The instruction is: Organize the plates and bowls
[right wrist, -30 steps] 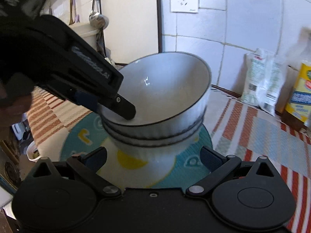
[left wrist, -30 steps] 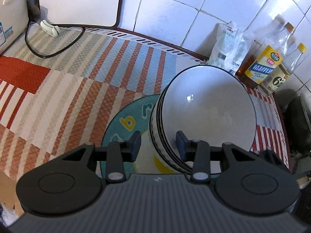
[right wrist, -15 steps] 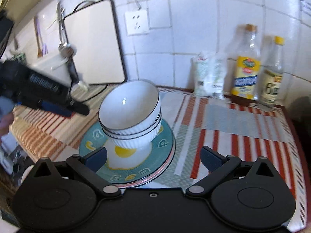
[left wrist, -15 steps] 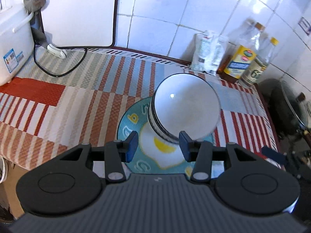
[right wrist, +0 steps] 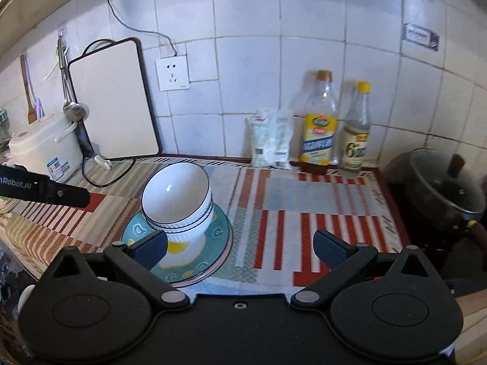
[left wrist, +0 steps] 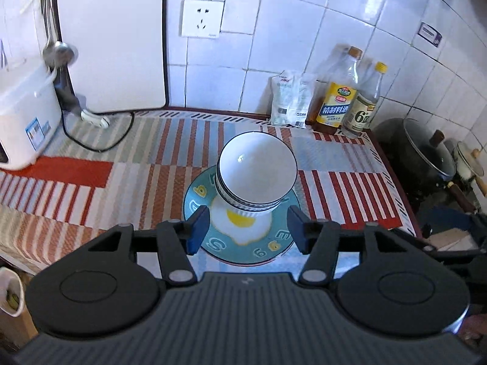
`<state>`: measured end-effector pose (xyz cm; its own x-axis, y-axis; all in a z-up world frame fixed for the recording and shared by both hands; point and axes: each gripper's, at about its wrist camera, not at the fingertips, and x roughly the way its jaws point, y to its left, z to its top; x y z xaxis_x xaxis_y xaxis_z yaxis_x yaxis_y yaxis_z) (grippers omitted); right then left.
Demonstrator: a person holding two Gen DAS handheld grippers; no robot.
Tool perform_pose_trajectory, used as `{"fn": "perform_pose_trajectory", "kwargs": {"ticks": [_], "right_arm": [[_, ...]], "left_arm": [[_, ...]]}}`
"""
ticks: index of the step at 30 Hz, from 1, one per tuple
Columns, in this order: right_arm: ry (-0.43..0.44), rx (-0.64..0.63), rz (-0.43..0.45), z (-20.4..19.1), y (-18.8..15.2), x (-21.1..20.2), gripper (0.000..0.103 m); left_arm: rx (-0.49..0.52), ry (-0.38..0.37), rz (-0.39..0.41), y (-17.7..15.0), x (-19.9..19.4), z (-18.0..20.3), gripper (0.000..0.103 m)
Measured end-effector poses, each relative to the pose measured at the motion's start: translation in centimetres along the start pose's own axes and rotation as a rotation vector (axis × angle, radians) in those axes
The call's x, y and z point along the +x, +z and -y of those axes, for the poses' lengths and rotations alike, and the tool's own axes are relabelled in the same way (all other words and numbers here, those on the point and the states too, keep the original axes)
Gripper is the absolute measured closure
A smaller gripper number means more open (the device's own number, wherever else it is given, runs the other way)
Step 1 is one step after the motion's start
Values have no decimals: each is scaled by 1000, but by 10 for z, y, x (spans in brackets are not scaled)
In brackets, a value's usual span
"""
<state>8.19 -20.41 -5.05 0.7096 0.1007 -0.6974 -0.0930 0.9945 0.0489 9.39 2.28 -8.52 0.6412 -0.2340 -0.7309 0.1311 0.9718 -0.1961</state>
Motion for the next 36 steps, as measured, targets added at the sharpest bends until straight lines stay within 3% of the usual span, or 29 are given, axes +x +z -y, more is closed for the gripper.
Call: {"fn": "perform_pose_trajectory", "kwargs": {"ticks": [7, 9, 13, 25, 36], "right_arm": [[-48, 9, 4, -4, 12, -49, 0], [-58, 19, 5, -5, 14, -63, 0], [-64, 45, 26, -7, 16, -87, 0], [-142, 53, -14, -16, 9, -120, 0], [-145, 77, 11, -23, -1, -136, 0]], "left_arm": [[15, 26, -7, -6, -30, 10, 34], [23, 47, -16, -10, -39, 13, 23], [56, 87, 0, -18, -55, 19, 12], [127, 189, -20, -29, -89, 35, 11], [144, 203, -45, -40, -98, 41, 11]]}}
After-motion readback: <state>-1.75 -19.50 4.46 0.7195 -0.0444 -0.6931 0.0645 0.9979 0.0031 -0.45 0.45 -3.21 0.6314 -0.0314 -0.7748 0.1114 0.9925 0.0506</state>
